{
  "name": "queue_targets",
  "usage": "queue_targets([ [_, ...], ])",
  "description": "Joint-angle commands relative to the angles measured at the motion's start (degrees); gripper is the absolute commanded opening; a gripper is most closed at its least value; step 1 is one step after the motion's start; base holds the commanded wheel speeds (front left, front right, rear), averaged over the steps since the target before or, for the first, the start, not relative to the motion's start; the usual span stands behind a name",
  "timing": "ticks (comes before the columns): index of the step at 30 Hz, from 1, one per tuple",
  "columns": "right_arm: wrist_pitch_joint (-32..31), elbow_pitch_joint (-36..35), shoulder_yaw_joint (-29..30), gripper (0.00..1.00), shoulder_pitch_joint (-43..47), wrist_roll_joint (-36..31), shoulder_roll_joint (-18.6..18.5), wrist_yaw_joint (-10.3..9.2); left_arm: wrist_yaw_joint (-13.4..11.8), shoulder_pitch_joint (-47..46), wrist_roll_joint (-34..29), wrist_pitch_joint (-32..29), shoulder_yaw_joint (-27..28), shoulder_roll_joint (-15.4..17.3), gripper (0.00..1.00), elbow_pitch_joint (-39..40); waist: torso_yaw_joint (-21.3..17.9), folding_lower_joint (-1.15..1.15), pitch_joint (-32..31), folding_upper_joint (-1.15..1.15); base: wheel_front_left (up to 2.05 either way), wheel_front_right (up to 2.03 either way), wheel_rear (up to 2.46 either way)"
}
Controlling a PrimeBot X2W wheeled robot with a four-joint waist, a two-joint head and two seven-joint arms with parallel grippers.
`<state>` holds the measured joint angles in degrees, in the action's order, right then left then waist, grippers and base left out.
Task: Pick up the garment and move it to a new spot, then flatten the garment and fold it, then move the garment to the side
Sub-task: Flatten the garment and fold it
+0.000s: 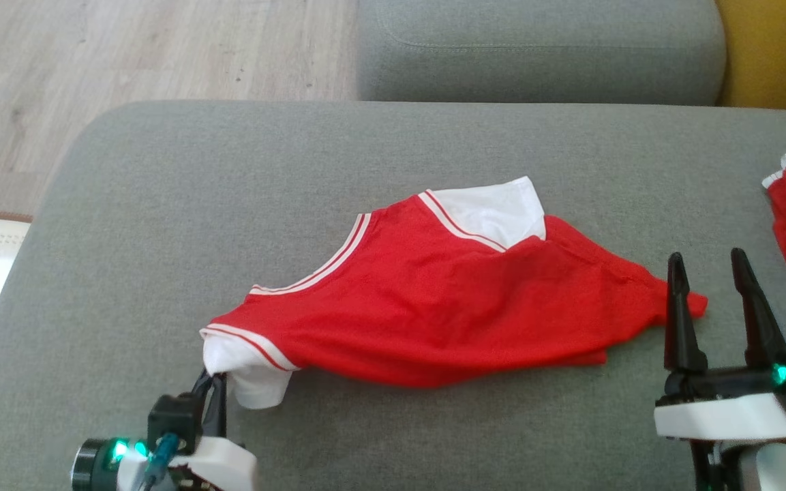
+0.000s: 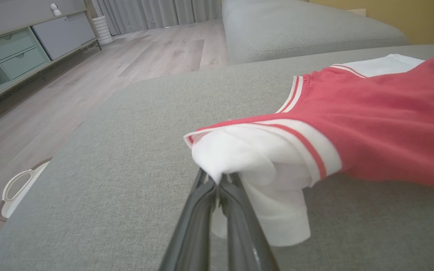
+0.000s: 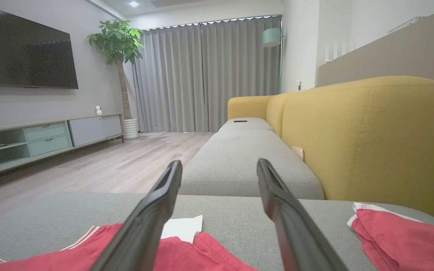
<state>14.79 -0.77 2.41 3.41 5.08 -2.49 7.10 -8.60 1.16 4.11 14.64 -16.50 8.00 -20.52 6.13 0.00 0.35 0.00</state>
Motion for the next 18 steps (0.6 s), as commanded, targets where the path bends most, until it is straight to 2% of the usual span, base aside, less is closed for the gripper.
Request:
queue_targets([
  [1,0.2,-1.4,-1.3,1.00,-0.5,0.6,-0.4,0.39,-0.2,-1.5,0.2,0.4,2.6,1.0,0.00,1.4,0.3,0.00,-0.2,0.00,0.00,0.00,0.00],
  [13,0.2,-0.9,-1.3,1.00,0.4,1.2,-0.4,0.39,0.7,0.6,0.8,0.4,5.3,0.6,0.00,2.6,0.8,0.00,-2.3,0.00,0.00,0.00,0.00],
  [16,0.2,-0.7,-1.4,1.00,0.4,1.3,-0.4,0.39,1.4,1.0,0.9,0.4,5.4,0.6,0.00,2.4,0.8,0.00,-2.6,0.00,0.00,0.00,0.00],
  [18,0.2,-0.6,-1.6,1.00,0.5,1.3,-0.4,0.39,2.8,1.4,2.0,0.4,5.5,0.1,0.00,2.0,0.7,0.00,-2.9,0.00,0.00,0.00,0.00],
])
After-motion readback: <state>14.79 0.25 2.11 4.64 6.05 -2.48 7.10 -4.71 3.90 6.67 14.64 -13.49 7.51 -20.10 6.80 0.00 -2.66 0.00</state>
